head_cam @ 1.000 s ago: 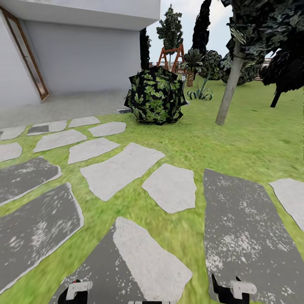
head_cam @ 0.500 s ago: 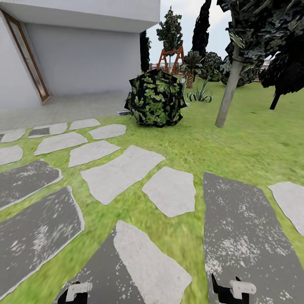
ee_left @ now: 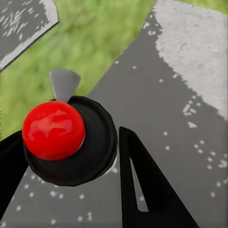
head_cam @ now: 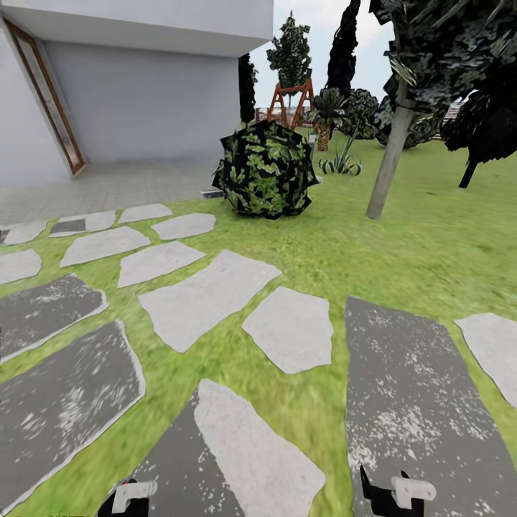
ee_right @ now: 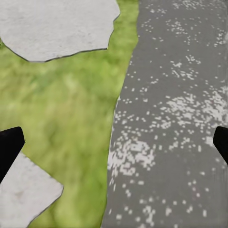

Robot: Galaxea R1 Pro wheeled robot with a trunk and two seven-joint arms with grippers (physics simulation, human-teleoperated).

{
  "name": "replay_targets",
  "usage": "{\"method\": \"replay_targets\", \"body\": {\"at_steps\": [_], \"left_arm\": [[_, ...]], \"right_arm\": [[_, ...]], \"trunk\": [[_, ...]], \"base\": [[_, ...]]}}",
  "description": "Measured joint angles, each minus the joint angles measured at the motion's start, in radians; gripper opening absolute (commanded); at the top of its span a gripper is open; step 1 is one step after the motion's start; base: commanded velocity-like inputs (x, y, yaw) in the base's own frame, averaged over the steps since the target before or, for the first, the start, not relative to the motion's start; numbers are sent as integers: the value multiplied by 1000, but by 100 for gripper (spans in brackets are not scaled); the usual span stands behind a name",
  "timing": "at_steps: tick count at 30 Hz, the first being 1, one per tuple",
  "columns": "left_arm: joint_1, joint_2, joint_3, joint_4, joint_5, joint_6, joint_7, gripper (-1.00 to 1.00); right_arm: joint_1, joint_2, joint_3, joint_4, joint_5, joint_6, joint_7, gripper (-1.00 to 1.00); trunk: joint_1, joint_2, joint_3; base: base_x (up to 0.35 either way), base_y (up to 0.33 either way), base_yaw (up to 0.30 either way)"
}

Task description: In the garden, pick up the pesticide atomizer on the floor and spray pesticide onto both trees until each tree trunk is fully covered.

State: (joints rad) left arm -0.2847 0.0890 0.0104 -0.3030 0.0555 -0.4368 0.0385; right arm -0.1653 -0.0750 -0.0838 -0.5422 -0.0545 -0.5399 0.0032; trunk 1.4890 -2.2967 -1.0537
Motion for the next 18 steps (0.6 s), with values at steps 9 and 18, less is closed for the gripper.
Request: {"method": "replay_targets", "body": {"at_steps": [9, 18], "left_arm": [[0, -1, 0, 0, 0, 0, 1, -100], [0, -1, 0, 0, 0, 0, 1, -100]], "right_arm": [[0, 0, 1, 0, 0, 0, -1, 100], [0, 0, 1, 0, 0, 0, -2, 100]], "trunk": [[0, 0, 0], [0, 0, 5]], "base": [[0, 0, 262], [0, 0, 277]]}}
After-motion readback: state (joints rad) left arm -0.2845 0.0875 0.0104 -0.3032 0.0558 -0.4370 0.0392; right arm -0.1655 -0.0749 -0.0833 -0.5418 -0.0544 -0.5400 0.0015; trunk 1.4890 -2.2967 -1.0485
